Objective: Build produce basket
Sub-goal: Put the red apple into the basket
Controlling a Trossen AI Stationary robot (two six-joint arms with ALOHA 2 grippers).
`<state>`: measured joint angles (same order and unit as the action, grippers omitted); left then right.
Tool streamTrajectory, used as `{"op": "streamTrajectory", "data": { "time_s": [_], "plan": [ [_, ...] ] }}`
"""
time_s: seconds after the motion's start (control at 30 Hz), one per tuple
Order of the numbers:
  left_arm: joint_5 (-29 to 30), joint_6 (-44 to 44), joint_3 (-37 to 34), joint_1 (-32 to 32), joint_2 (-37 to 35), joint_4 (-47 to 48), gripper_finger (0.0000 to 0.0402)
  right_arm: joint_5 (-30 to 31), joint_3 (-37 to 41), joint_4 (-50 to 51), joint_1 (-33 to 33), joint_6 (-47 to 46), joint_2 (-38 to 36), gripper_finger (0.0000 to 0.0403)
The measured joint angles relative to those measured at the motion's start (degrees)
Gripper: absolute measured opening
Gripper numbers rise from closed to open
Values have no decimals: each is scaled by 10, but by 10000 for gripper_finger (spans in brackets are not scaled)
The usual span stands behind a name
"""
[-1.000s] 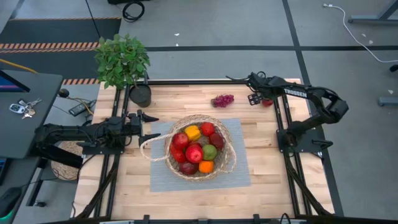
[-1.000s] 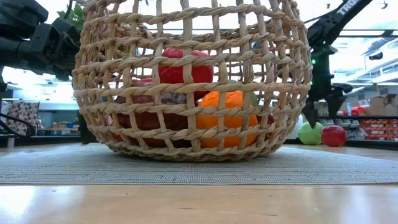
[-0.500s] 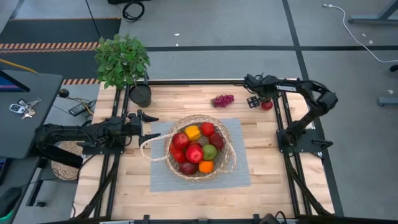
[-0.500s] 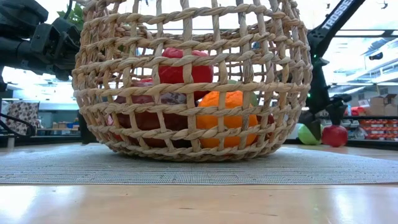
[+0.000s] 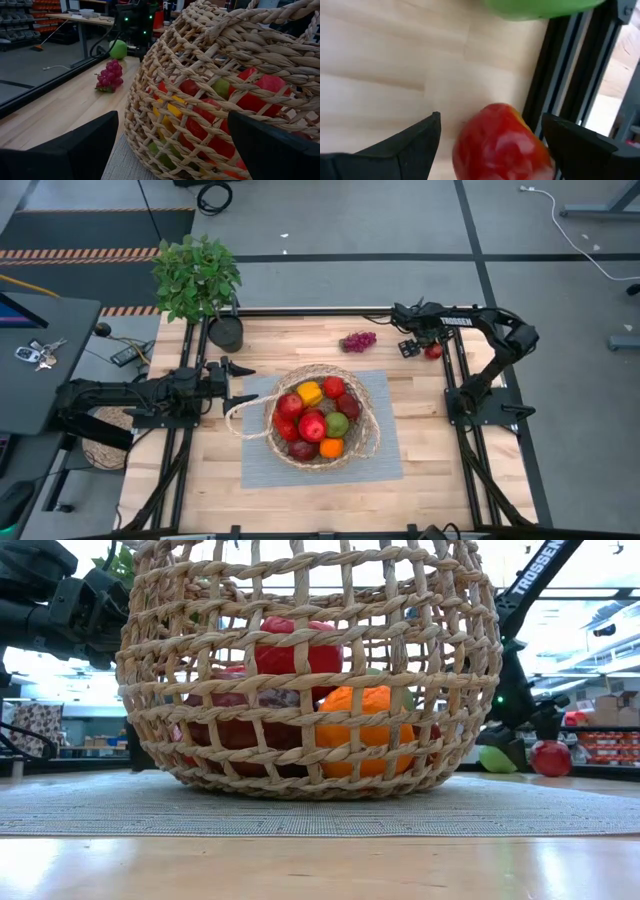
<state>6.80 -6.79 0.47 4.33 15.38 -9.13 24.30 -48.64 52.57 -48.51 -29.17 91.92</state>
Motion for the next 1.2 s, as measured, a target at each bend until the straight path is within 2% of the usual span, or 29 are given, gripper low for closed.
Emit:
{"op": "streamTrajectory", "data": {
  "time_s": [0.5,1.2],
  "plan": [
    [0,0,0,0,0,0,382,-3,0,69,28,-54,-22,349],
    [0,0,0,0,0,0,382,1,15,32,18,-27,-20,348]
  ]
}}
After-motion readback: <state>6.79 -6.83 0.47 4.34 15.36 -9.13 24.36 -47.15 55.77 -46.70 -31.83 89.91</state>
